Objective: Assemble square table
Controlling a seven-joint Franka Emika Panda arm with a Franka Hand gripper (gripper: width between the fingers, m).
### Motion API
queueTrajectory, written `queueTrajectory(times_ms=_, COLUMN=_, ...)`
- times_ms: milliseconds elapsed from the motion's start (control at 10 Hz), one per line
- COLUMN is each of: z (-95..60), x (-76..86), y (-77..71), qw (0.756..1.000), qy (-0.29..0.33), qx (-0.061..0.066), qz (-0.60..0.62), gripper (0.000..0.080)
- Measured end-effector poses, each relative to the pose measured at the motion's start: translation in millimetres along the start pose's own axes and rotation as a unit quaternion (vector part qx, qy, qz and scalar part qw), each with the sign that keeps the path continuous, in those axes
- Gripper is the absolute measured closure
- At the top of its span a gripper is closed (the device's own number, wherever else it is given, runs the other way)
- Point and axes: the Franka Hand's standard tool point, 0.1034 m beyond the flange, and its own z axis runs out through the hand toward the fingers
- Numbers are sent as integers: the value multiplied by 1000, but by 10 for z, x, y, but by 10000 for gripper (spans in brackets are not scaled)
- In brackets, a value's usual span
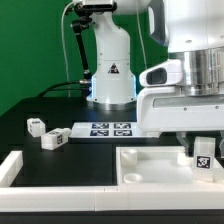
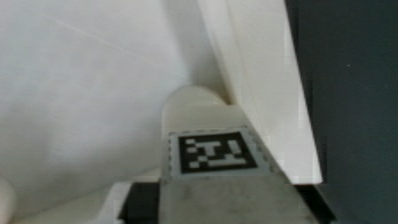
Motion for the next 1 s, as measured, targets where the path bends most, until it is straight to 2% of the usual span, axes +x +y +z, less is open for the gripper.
queueTrajectory(times_ms=100, z=-2, x=3, y=4, qw=999, qy=0, qx=1, qz=35, gripper=503)
queueTrajectory(times_ms=200, z=-9, x=12, y=16, qw=992, qy=-1, qx=3, qz=128, gripper=503)
queueTrajectory(times_ms=300, z=-7, x=-14, y=6, qw=977, qy=-4, qx=-2, qz=213, gripper=503)
queueTrajectory(times_ms=400, z=9, x=-31, y=2, qw=947, qy=-12, qx=4, qz=321, gripper=504)
queueTrajectory(times_ms=500, z=15, x=-15, y=12, qw=911, qy=-27, qx=22, qz=411, gripper=504)
queueTrajectory(times_ms=600, z=13, x=-4, y=29, qw=889, qy=-40, qx=36, qz=455, gripper=505)
queueTrajectory(times_ms=700, z=16, x=-12, y=16, qw=869, qy=-44, qx=38, qz=491, gripper=505)
queueTrajectory(times_ms=900, z=21, x=-48, y=-37, qw=864, qy=-44, qx=36, qz=500, gripper=505)
queueTrajectory(times_ms=1000, z=22, x=-52, y=-42, qw=869, qy=-44, qx=36, qz=491, gripper=464)
